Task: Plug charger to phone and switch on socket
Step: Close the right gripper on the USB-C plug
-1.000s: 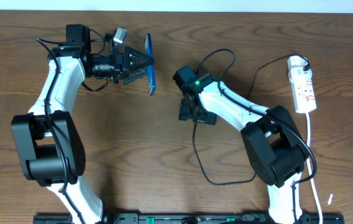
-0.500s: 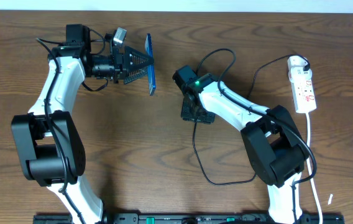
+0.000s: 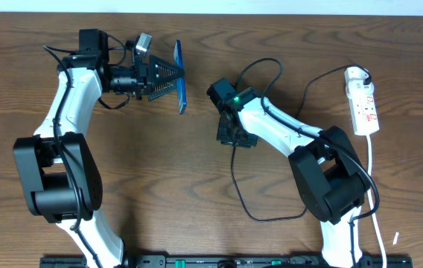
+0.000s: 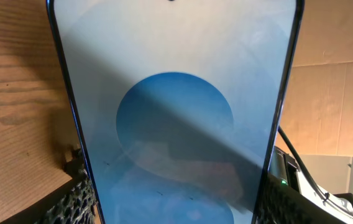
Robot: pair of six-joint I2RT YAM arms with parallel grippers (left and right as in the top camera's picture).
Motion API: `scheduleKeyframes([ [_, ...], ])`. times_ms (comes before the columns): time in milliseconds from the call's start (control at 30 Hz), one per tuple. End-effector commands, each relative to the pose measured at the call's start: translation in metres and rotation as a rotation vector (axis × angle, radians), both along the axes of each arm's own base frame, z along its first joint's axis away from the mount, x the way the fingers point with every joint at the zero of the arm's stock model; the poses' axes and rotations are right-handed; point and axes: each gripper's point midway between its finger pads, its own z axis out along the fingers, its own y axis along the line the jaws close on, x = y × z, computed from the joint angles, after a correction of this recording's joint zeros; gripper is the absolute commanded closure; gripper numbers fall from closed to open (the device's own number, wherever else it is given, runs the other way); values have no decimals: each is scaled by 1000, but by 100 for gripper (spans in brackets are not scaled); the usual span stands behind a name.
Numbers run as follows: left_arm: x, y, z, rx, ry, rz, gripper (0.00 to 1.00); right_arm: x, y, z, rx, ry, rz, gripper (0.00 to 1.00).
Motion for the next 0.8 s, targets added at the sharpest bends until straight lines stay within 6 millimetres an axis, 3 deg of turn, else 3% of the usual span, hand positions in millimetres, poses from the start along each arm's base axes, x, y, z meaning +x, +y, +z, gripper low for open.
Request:
scheduleKeyframes([
  [0, -5, 0, 16, -39, -46, -13, 93, -7, 2, -12, -5, 41, 1, 66],
  [433, -5, 0, 16, -39, -46, -13, 93, -11, 3, -13, -1, 56, 1, 73],
  [767, -5, 0, 16, -39, -46, -13, 93, -11, 2, -13, -1, 57, -18, 84],
])
